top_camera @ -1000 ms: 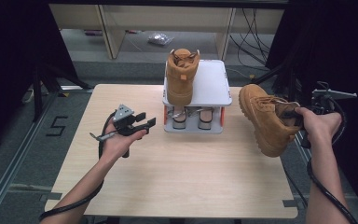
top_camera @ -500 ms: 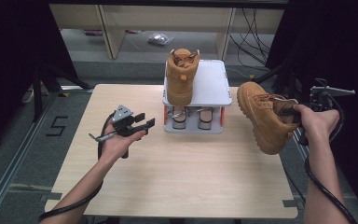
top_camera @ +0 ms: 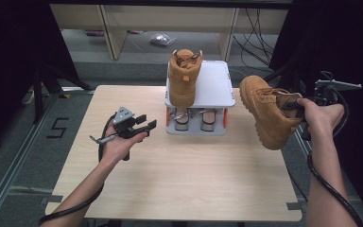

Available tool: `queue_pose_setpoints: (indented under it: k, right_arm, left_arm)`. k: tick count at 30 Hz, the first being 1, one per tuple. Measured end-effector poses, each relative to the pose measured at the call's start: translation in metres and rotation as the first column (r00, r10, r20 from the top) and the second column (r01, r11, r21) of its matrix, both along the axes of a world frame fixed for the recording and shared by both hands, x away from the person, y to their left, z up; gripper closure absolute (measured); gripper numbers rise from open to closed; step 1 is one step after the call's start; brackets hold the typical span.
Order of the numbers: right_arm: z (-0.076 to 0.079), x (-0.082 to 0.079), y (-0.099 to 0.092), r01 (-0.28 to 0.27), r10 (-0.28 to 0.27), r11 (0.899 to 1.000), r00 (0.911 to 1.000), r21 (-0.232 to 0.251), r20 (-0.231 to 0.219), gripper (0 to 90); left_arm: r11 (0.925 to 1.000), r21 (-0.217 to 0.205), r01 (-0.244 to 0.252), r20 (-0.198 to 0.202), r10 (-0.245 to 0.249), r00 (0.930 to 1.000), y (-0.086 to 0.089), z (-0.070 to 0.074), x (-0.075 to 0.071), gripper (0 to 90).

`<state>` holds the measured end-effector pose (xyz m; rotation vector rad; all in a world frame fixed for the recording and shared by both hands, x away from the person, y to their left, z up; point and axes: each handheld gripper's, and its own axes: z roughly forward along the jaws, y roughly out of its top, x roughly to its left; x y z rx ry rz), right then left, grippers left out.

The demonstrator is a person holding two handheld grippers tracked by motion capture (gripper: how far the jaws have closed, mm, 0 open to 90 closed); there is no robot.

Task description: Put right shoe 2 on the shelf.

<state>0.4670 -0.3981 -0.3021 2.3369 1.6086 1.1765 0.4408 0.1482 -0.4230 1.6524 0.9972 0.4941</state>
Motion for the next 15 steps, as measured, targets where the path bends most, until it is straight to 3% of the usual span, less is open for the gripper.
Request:
queue_pose_setpoints:
  k: [3, 4, 5, 6, 11, 15]
  right_arm:
    - [0.002, 0.002, 0.001, -0.002, 0.002, 1.0, 1.0, -0.007, 0.001, 85.4]
    - [0.006, 0.003, 0.004, 0.013, -0.014, 0.999, 0.9997, -0.034, -0.02, 85.4]
    - [0.006, 0.003, 0.004, 0.013, -0.014, 0.999, 0.9997, -0.034, -0.02, 85.4]
    - [0.007, 0.005, 0.004, 0.003, -0.005, 0.998, 0.9998, -0.064, -0.018, 85.4]
    - [0.011, 0.008, 0.009, 0.013, -0.013, 1.0, 0.9998, -0.026, -0.012, 85.4]
    - [0.016, 0.011, 0.013, 0.012, -0.013, 0.999, 0.9999, -0.04, -0.006, 85.4]
  left_arm:
    - [1.0, -0.001, 0.0, 0.001, 0.0, 1.0, 0.0, 0.0, 0.0, 47.5]
    - [1.0, -0.001, 0.0, 0.001, 0.0, 1.0, 0.0, 0.0, 0.0, 47.5]
    - [1.0, 0.001, 0.001, 0.001, -0.001, 1.0, 0.001, 0.0, 0.0, 47.5]
    - [1.0, 0.001, -0.001, 0.002, 0.001, 1.0, 0.001, 0.0, 0.0, 47.5]
    - [1.0, -0.001, -0.003, 0.0, 0.003, 1.0, 0.001, -0.001, 0.0, 47.5]
    - [1.0, 0.001, -0.003, 0.002, 0.003, 1.0, 0.003, 0.0, 0.0, 47.5]
